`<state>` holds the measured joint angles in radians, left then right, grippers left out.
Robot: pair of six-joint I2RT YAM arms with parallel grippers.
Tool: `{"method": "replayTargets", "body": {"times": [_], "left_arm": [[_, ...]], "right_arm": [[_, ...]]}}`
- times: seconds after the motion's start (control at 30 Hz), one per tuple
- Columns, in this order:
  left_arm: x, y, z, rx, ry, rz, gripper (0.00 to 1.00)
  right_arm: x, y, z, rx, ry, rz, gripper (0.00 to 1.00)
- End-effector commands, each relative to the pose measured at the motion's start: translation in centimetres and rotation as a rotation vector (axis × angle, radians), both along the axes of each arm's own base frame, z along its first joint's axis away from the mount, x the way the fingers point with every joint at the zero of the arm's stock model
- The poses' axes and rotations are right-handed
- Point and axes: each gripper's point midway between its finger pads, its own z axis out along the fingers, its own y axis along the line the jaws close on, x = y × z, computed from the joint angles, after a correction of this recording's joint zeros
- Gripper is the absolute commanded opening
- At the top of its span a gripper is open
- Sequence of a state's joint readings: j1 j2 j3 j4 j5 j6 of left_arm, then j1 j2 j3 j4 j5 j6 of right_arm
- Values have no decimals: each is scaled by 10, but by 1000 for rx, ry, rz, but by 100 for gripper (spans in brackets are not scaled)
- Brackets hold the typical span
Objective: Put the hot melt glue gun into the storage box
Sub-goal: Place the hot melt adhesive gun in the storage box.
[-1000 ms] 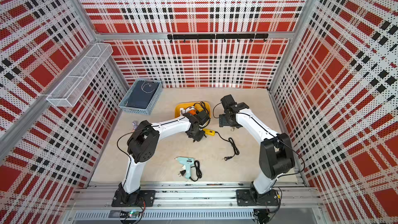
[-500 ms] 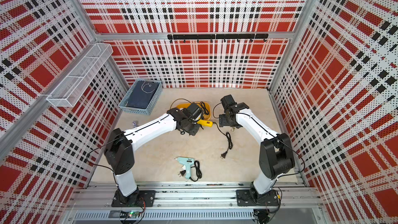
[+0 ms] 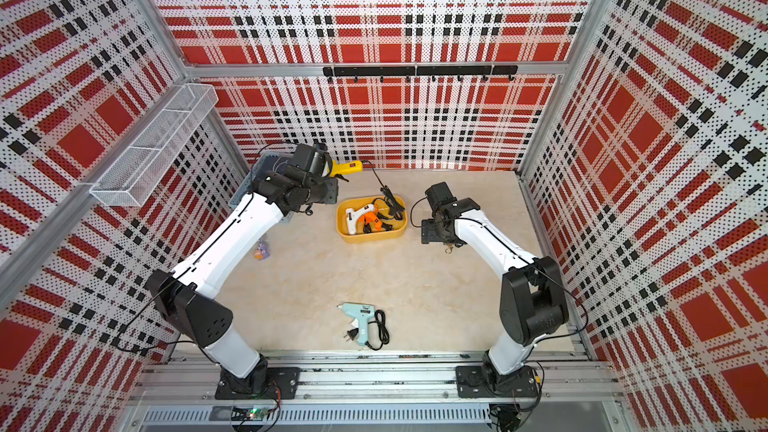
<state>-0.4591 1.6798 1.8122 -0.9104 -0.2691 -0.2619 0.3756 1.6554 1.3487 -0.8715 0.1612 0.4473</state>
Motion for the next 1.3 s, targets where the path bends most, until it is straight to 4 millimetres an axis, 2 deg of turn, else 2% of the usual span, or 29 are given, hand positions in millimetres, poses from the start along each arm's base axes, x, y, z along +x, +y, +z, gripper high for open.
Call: {"method": "replayTargets", "body": {"times": [0.0,0.1,0.33,0.6,0.8,1.13,1.27], "left_arm": [[7,0,34,-77,-94,12,5],[12,-1,27,-92,-85,15,6],[28,-15,-4,-134,-47,16,4],[16,-18,-58,-140,49,11,4],[19,-21,-88,-121,84,11,4],[20,-51,-146,-76,187,-37,4],[22,-58,-159,-78,204,-22,4]], "right_arm": [[4,0,1,-2,-2,-5,90],[5,0,3,-3,-5,-3,89],[9,0,7,-8,-11,-2,90],[6,-1,8,-2,-14,-8,90],[2,-2,5,-5,-7,-8,90],[-1,-3,1,2,0,-15,90],[-5,-4,0,3,4,-20,90]]}}
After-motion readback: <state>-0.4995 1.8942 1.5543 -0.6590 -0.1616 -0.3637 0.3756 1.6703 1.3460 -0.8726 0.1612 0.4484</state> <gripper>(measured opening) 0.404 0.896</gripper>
